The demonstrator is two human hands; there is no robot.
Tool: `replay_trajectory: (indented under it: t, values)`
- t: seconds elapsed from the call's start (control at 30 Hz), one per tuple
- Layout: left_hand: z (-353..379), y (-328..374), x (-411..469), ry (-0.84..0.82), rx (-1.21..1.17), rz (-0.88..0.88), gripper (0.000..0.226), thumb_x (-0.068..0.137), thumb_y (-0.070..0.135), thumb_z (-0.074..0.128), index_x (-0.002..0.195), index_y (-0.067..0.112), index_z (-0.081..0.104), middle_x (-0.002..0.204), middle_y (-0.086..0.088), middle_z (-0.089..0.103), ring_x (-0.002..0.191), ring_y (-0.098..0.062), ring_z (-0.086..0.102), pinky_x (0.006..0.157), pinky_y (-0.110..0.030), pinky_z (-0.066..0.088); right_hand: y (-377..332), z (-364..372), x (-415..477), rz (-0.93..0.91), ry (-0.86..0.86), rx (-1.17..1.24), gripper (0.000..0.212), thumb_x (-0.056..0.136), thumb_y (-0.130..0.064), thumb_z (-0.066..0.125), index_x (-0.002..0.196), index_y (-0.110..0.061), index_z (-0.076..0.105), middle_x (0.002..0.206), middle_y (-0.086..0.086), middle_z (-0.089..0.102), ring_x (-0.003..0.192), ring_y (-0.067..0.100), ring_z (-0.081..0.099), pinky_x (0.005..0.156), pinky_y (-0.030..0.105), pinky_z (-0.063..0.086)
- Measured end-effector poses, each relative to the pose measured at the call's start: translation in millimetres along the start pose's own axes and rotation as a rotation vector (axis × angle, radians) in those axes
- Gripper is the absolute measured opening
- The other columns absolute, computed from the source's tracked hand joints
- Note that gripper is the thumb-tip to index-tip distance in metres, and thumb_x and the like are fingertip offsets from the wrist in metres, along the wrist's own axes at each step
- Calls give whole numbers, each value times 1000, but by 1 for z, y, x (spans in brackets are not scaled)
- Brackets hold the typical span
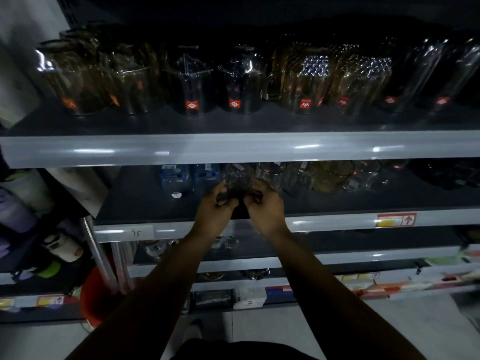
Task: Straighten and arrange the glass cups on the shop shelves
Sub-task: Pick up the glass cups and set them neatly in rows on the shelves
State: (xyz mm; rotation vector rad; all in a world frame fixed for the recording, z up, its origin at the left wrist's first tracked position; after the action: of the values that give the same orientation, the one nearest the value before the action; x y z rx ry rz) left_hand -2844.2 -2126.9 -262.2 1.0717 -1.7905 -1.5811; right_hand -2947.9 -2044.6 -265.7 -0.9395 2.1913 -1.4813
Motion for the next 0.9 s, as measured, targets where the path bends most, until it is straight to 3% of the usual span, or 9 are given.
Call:
replay_trajectory:
  t: [0.13,0.27,0.43,0.5,0.6,0.67,0.73,0.83,0.9]
  values:
    - [1,-2,6,30,40,-21,54,93,3,62,145,16,52,126,3,63,115,-12,58,99,-24,42,1,4,1,7,0,-28,51,91,-1,59,140,-14,57,130,4,68,118,17,64,95,8,40]
    - [0,-3,10,42,79,-47,53,93,0,59,144,13,53,129,-1,62,120,-15,57,106,-28,42,2,4,0,7,18,-25,52,91,1,60,141,-12,55,132,6,67,116,11,61,81,-10,30]
    - [-2,-2,9,41,102,-36,51,94,2,61,142,16,55,121,4,60,116,-15,57,109,-35,45,1,1,0,11,0,-21,53,91,1,60,141,-15,55,129,2,67,112,11,63,81,-7,34]
    - [-4,-2,9,47,125,-3,45,94,4,63,137,16,58,117,6,61,111,-13,58,103,-28,46,0,-3,0,-15,-8,-28,46,91,2,59,135,-12,60,120,0,69,105,11,64,77,-7,36]
    - [-11,-4,7,80,226,123,32,92,3,66,123,14,66,108,6,66,105,-12,62,85,-3,42,-7,-22,-1,-132,53,-139,32,92,-2,62,122,-12,67,111,2,69,86,11,66,72,-1,43]
    - [-17,-4,4,89,315,211,29,91,1,68,119,8,67,108,1,68,102,-12,63,81,4,37,-9,-35,6,-238,151,-290,31,90,-11,67,121,-14,65,121,7,64,82,15,65,76,22,57]
    - [-21,-2,0,47,419,273,31,91,3,67,122,8,65,113,-4,70,102,-16,65,86,-3,41,-10,-45,20,-254,173,-470,38,89,-20,70,125,-13,62,130,10,58,94,29,67,80,38,59]
    - [-24,0,-6,-29,652,359,37,93,18,65,130,20,60,123,-7,67,109,-22,65,95,-30,52,-10,-47,39,-102,11,-688,35,94,-34,65,122,-14,65,115,14,68,97,35,68,81,40,58]
    - [-24,1,-11,-51,674,371,35,93,23,63,128,25,59,125,-6,65,112,-22,64,95,-39,55,-5,-45,46,-79,-56,-712,30,95,-35,63,113,-11,68,104,15,72,93,34,70,79,40,59]
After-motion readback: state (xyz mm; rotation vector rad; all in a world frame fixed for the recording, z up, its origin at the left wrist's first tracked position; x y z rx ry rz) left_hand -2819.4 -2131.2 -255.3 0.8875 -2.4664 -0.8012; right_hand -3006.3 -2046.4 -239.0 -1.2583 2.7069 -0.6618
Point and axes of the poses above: each hand's wrist, its own x-axis towards the middle knuckle, its own z-axis out of the palm, y = z × x, the point moved 1 cm from there along x, towards the middle knuckle
